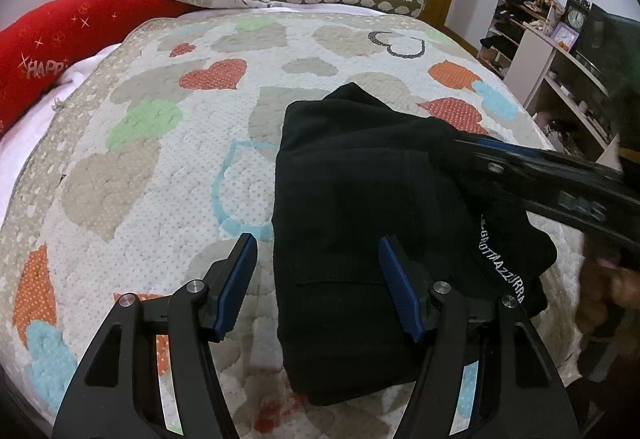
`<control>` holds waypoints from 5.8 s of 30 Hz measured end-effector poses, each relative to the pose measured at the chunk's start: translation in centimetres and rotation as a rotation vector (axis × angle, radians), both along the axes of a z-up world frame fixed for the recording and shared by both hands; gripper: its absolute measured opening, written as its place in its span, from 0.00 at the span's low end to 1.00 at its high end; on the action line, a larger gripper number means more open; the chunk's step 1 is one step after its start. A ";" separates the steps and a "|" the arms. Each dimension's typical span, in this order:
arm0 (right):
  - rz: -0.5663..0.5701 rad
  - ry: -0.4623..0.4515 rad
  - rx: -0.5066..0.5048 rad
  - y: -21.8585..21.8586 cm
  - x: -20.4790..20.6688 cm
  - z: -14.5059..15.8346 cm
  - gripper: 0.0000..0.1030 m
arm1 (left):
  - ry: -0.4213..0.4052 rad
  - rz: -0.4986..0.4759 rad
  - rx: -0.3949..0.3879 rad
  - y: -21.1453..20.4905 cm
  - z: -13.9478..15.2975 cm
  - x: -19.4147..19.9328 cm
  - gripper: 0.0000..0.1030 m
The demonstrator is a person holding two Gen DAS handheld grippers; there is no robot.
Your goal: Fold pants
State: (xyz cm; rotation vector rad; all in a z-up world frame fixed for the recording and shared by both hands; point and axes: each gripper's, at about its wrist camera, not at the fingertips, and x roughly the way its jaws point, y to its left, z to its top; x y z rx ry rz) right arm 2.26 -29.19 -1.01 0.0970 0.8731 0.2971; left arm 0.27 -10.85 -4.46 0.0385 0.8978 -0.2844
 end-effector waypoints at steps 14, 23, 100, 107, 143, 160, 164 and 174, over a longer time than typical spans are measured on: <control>-0.014 0.028 0.085 -3.2 -5.7 -1.5 0.55 | 0.030 -0.030 -0.093 1.0 0.9 -0.1 0.62; -0.072 0.061 0.201 -6.0 -3.2 -3.1 0.72 | 0.137 0.005 -0.289 4.7 0.8 2.5 0.82; 0.078 -0.120 -0.013 6.3 1.3 1.2 0.48 | -0.114 0.186 -0.022 6.8 3.6 3.5 0.49; 0.013 -0.231 -0.051 6.1 -1.0 4.5 0.54 | -0.187 0.226 0.032 6.7 5.6 1.1 0.51; 0.042 -0.237 -0.019 7.1 -3.5 5.7 0.67 | -0.265 0.248 0.039 6.5 8.4 -2.8 0.55; 0.049 -0.208 -0.030 7.5 -2.8 4.7 0.68 | -0.249 0.251 0.035 6.5 7.7 -2.3 0.55; 0.048 -0.203 -0.026 7.5 -2.7 4.6 0.68 | -0.245 0.246 0.038 6.5 7.6 -2.3 0.55; 0.054 -0.195 -0.030 7.6 -2.6 4.4 0.68 | -0.241 0.244 0.037 6.4 7.4 -2.1 0.55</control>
